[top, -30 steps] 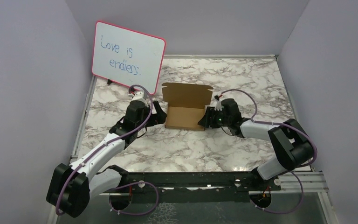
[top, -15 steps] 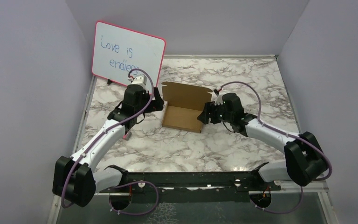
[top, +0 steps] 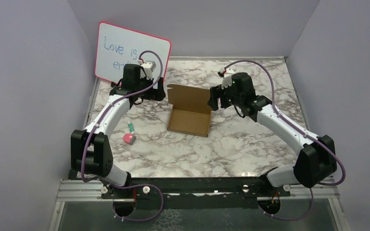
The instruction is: Fold the paper box
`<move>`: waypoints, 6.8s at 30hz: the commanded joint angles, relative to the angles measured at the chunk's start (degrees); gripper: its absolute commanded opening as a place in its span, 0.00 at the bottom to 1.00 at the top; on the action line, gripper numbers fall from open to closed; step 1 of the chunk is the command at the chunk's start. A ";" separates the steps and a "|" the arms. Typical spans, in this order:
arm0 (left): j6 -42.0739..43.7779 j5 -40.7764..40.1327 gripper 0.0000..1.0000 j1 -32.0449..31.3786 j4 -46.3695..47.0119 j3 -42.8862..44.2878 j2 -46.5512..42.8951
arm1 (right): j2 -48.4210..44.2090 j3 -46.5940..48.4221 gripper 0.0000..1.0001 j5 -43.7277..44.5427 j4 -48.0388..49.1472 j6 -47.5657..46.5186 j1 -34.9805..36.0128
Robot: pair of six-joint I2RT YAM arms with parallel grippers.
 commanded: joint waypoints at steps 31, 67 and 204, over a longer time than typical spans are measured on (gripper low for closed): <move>40.13 32.25 0.56 1.34 -16.92 28.78 19.75 | 11.68 19.69 0.41 -22.93 -19.85 -30.33 -9.47; 38.55 31.41 0.07 -2.11 -18.31 28.68 20.14 | 12.02 18.54 0.01 -22.21 -16.05 -25.82 -9.47; 32.29 28.96 0.68 7.05 -1.47 10.34 12.12 | 22.87 17.12 0.63 -34.39 6.20 -32.63 -11.49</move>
